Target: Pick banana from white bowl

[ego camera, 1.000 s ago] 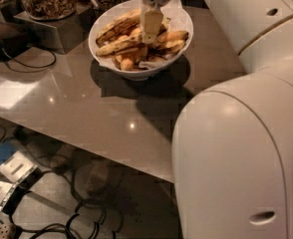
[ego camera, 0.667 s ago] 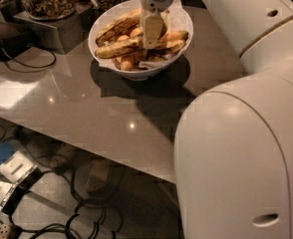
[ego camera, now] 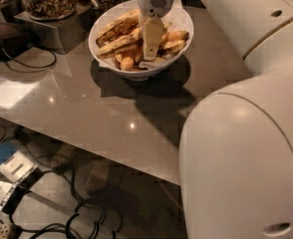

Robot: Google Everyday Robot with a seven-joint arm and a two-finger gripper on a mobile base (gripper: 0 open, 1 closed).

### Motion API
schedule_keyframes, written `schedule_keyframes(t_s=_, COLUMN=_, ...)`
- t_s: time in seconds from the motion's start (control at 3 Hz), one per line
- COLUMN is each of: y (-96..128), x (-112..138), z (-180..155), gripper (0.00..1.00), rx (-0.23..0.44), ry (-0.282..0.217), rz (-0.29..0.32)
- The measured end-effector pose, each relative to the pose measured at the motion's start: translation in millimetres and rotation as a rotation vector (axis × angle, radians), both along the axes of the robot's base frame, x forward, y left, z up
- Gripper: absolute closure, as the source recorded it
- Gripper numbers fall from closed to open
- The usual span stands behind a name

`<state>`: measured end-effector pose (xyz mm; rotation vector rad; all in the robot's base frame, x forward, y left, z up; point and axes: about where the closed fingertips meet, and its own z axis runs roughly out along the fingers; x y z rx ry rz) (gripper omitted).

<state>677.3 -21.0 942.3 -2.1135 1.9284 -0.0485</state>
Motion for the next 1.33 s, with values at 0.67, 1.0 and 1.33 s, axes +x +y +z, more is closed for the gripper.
schedule_keyframes(t_s=0.67, y=5.9, x=-3.9, z=-5.3, gripper=0.75, rx=0.037, ry=-0.003, rz=0.021)
schedule_keyframes(t_s=1.0, y=5.9, x=-3.9, z=-5.2, gripper=0.97, rx=0.037, ry=-0.003, rz=0.021)
schedule_keyframes(t_s=1.33, y=5.9, x=-3.9, z=-3.1, gripper=1.00, rx=0.037, ry=-0.003, rz=0.020)
